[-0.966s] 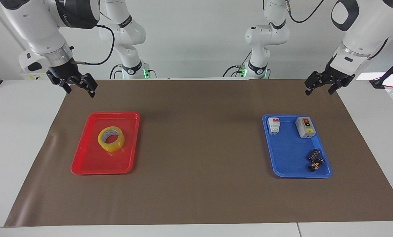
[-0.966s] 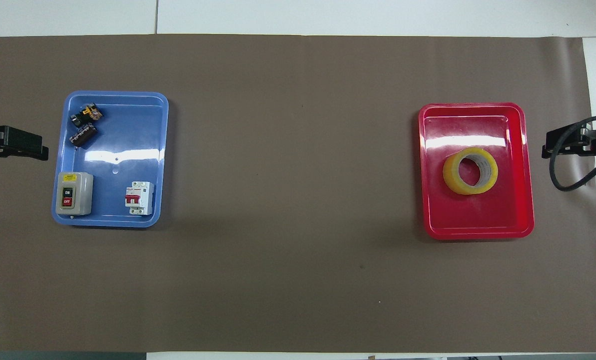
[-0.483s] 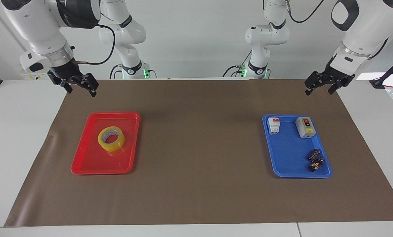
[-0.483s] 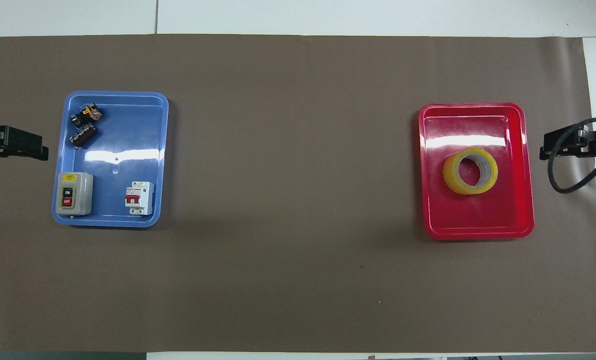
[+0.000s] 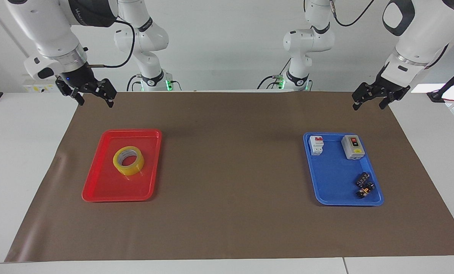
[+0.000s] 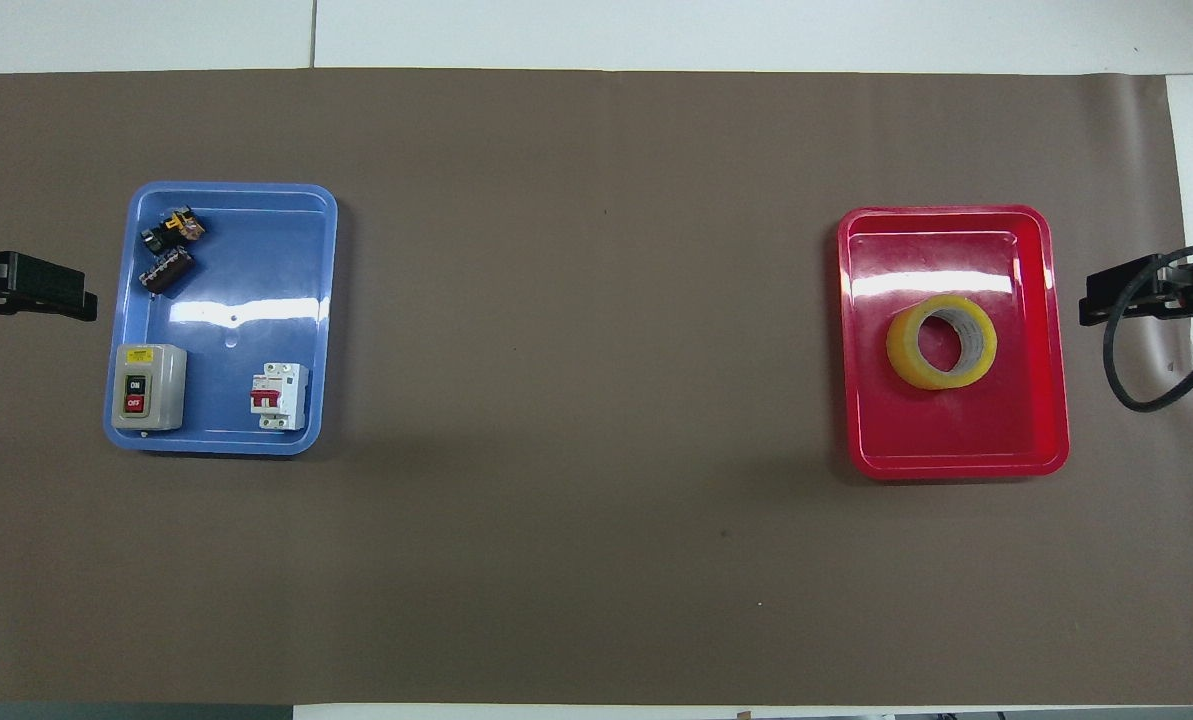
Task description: Place and move tape with both arms
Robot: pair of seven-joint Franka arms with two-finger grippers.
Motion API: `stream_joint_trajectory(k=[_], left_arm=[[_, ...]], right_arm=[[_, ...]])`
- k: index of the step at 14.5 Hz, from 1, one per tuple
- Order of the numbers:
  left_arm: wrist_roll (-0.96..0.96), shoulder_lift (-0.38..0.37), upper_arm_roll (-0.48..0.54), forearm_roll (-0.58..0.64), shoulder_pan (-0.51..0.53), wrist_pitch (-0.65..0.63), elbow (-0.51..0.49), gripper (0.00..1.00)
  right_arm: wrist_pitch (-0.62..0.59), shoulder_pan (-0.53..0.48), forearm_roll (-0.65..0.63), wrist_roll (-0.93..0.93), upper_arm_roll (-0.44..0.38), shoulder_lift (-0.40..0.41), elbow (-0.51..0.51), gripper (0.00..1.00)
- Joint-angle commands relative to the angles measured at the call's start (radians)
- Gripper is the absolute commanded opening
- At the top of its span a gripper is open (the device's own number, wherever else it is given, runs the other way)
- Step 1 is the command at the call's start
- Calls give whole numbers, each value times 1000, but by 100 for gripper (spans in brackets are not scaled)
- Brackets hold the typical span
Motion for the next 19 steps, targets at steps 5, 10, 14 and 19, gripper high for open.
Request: stream_joint_trajectory(k=[5,10,14,19], left_arm=[[17,-14,-12,-20,22,-12,-6,100],[18,-14,-12,-20,22,-10,-6,100],[17,-14,-12,-20,22,-10,-6,100],[17,-14,-12,-20,22,-10,-6,100]], right_arm=[[5,1,-14,-24,19,24,32,100],[1,-1,-15,-41,23,24,32,100],[1,-1,-17,-42,23,24,33,100],[-1,-1,-14,-35,23,24,33,100]])
